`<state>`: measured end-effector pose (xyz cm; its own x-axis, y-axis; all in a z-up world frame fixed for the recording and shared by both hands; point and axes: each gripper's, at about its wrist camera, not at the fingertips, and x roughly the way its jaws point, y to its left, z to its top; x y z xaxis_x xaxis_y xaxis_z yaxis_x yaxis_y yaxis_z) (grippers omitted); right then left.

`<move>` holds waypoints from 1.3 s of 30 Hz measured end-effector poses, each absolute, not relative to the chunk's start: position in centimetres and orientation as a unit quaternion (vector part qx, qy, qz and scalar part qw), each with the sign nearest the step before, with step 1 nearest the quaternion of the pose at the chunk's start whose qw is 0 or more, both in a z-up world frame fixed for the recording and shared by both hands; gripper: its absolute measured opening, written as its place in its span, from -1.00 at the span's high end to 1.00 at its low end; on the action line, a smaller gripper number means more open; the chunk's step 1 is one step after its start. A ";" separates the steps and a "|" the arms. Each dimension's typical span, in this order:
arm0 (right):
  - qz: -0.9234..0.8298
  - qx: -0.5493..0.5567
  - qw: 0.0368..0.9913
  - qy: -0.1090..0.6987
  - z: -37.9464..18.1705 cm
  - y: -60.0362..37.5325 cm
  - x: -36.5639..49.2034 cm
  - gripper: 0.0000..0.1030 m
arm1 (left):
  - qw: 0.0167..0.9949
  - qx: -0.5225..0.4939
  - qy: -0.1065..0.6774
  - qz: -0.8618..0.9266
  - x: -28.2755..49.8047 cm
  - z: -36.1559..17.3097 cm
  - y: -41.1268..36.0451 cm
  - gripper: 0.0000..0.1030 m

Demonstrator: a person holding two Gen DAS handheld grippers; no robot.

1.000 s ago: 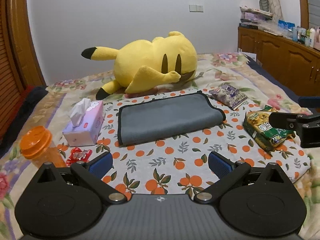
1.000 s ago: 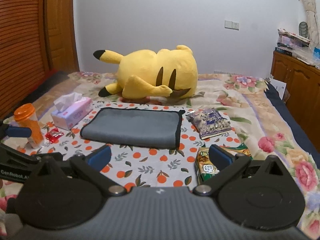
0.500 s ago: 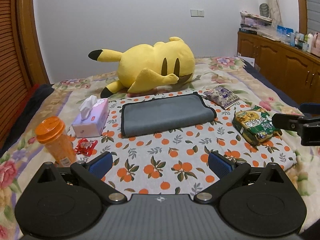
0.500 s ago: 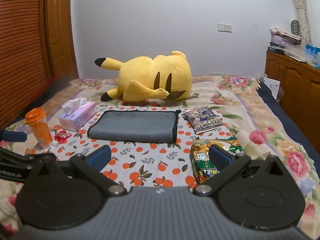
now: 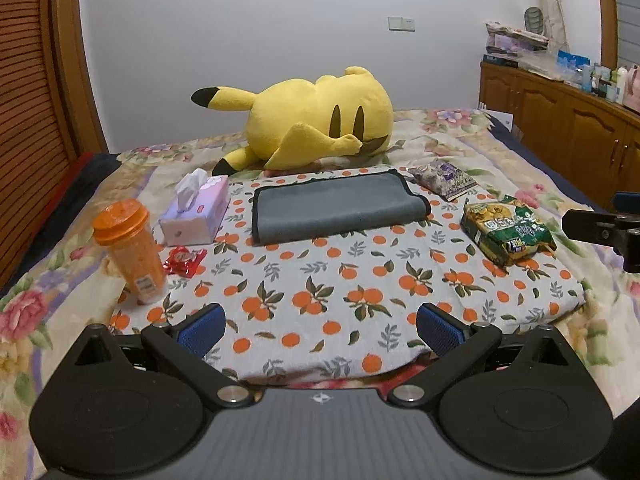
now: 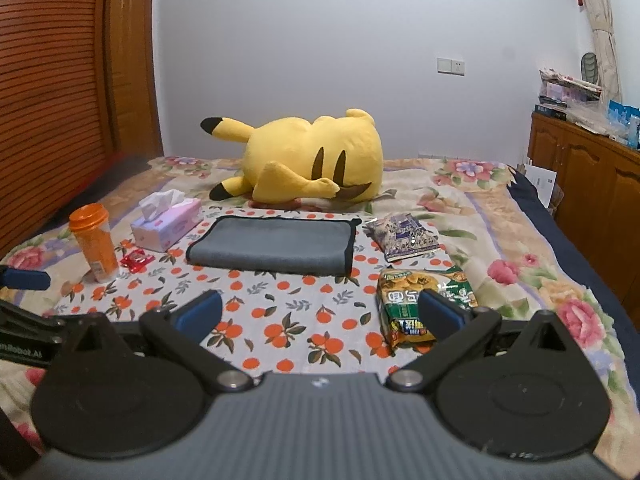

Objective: Fold towel

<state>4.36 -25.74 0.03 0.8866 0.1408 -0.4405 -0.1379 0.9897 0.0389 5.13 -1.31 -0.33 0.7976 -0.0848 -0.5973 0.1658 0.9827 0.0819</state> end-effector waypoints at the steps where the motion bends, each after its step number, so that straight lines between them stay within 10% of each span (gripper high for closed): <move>1: 0.072 0.005 0.971 0.228 -0.1 -25.7 4.2 -1.00 | 0.946 0.064 0.312 -0.065 5.0 -0.5 -1.3 -1.00; 39: 0.058 0.010 0.975 0.214 -3.0 -25.7 2.6 -1.00 | 0.965 0.037 0.258 -0.035 2.0 -2.3 0.0 -1.00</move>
<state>2.63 -25.71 -3.04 0.9019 0.1179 -0.4156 -0.1095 0.9930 0.0441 2.00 -0.05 -2.33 0.8645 -0.0496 -0.5002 0.0873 0.9948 0.0522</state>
